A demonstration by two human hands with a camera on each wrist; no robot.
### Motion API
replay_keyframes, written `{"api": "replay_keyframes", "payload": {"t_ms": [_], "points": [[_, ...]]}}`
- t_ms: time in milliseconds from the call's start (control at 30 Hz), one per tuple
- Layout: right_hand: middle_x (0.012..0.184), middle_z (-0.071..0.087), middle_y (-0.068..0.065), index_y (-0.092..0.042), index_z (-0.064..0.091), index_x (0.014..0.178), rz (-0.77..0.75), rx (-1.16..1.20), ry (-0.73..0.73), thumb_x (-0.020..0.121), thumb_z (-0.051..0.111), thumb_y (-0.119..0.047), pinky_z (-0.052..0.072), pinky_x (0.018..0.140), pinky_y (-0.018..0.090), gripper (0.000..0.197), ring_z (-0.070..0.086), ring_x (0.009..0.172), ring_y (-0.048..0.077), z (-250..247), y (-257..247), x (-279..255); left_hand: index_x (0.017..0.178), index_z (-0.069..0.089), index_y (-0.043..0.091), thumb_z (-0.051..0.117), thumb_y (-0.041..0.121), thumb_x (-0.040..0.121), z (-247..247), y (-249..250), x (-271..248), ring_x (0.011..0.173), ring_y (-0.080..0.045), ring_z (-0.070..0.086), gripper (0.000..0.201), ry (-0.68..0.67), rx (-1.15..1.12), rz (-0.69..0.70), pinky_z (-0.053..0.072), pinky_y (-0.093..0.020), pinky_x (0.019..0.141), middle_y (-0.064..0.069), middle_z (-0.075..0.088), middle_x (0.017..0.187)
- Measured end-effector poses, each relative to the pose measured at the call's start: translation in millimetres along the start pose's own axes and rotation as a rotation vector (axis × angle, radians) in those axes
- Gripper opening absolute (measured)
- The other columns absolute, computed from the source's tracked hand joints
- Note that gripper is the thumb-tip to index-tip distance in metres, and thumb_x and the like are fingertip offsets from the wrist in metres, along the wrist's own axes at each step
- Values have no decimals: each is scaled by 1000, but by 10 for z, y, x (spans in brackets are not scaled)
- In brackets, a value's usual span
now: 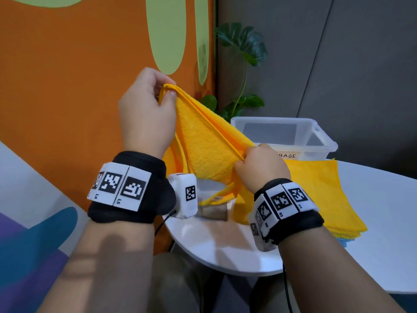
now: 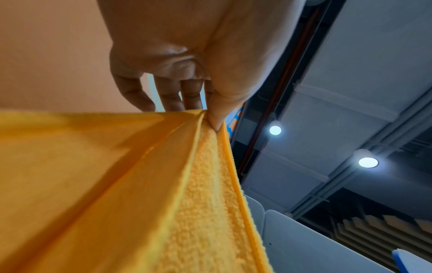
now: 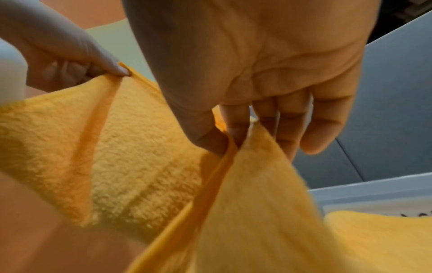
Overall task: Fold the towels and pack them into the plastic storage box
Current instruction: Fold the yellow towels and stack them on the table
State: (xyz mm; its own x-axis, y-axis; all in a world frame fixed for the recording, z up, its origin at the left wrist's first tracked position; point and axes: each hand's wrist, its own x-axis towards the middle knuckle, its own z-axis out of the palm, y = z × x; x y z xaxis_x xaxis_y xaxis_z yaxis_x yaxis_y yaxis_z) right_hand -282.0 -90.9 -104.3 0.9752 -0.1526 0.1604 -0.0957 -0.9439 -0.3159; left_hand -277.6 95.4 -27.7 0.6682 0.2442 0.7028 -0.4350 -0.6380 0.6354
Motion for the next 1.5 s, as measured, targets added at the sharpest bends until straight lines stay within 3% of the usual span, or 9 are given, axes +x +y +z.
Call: {"api": "replay_keyframes", "payload": {"t_ms": [233,367,533,800,933,1067,1200,1267,1500], "points": [[98,45,7,-13,48,76,134,-9,-50,90,40,-16,37,65,33,16,47,73,25,8,102,20,103,63,20,53,16,92,-167,-262,89,71,-2,48,15,102,57,-141,34,-8,56,18,50,78],[111,45,9,-13,48,81,112,14,-44,90,41,-11,38,66,33,12,45,69,25,57,126,28,107,62,18,51,17,94,-210,-297,110,81,-8,49,18,122,95,-168,31,-12,57,10,53,88],[112,46,10,-13,53,104,83,28,-73,87,46,-11,48,75,36,19,51,82,27,82,139,24,109,58,19,46,16,95,-170,-297,95,64,-1,43,18,101,63,-189,27,-19,57,16,41,73],[119,46,-3,-32,53,112,-290,343,23,86,60,-32,47,90,40,27,52,103,18,-48,-157,-48,103,57,27,47,14,95,129,-125,-92,91,-15,47,18,-191,74,-4,27,-24,70,-3,56,105],[124,46,-7,-33,53,115,-395,400,67,86,62,-36,46,92,34,31,50,108,12,-90,-225,-52,104,58,25,46,14,96,210,-87,-164,86,-20,49,17,-273,57,65,30,-26,69,-6,52,101],[125,48,-6,-28,55,118,-405,373,66,88,60,-39,41,89,28,32,49,109,11,-80,-211,-33,101,57,29,45,22,93,216,-54,-194,96,-25,51,16,-330,39,137,42,-43,87,2,50,96],[101,49,-5,-22,53,88,-402,264,45,91,55,-38,35,74,26,16,47,90,14,-40,-190,-23,96,49,39,43,26,91,201,24,-200,101,-23,49,14,-324,22,215,40,-52,89,3,54,98],[86,45,-4,-24,41,69,-391,189,34,92,52,-38,35,69,29,29,46,80,16,-7,-163,-20,95,47,42,44,26,91,184,45,-189,100,-22,49,16,-284,4,240,40,-52,89,3,56,98],[71,38,-1,-19,39,63,-261,-33,-80,96,40,-31,47,74,38,34,49,75,23,87,-30,-7,99,52,36,44,23,92,57,21,-77,105,-22,49,16,-107,5,179,38,-44,92,1,56,105]]}}
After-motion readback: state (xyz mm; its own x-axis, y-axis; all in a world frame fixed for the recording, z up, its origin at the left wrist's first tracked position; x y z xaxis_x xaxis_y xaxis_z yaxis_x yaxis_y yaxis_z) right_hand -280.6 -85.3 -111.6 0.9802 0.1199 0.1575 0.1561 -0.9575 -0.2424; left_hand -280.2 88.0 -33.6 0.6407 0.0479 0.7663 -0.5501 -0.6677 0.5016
